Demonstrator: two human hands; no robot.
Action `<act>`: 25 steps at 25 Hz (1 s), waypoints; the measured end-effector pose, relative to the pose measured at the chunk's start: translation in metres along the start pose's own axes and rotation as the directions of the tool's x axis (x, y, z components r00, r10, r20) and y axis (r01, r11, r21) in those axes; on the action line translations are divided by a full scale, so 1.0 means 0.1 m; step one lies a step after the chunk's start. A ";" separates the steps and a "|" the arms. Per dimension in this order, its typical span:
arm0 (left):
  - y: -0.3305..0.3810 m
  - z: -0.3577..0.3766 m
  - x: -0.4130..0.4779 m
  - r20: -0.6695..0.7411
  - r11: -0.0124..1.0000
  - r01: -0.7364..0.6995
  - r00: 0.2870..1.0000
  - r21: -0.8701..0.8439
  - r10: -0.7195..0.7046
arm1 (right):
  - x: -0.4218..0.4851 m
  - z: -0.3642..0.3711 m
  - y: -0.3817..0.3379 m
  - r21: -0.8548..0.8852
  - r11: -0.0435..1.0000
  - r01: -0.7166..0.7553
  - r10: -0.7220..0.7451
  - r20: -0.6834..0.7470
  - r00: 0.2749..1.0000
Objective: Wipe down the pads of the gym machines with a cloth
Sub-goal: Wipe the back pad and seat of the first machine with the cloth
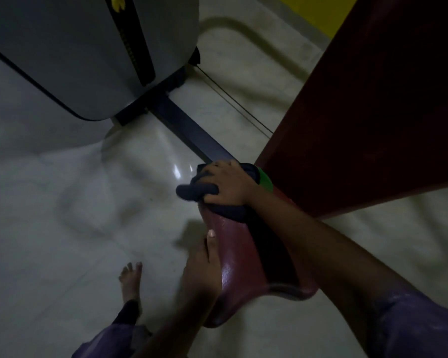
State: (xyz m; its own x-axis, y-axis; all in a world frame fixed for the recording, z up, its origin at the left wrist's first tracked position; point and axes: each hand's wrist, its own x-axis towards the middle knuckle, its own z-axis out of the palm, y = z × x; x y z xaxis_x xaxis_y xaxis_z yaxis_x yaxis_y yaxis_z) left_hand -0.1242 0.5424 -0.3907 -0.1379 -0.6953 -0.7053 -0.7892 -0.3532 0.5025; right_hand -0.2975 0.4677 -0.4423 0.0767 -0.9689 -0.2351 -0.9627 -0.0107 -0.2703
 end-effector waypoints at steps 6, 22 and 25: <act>-0.06 0.06 0.01 -0.047 0.995 -0.063 0.997 0.073 0.066 | -0.28 0.08 0.45 0.258 0.856 -0.447 0.445 0.071 0.893; -0.10 0.08 -0.03 -0.053 0.982 -0.152 0.986 0.114 0.159 | -1.54 0.36 -0.79 0.457 0.549 -0.700 0.816 -0.111 0.567; -0.13 0.04 -0.01 0.039 0.989 -0.144 0.989 0.045 0.142 | -1.58 0.20 -1.03 0.523 0.572 -0.632 0.765 -0.060 0.642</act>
State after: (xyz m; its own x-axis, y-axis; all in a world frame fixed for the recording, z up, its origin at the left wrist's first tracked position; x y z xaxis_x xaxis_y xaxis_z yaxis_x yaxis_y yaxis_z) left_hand -0.1158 0.5505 -0.3985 -0.2720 -0.7132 -0.6460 -0.7875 -0.2209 0.5754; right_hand -0.2051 0.6265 -0.3965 -0.7025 -0.6446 -0.3015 -0.4631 0.7358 -0.4942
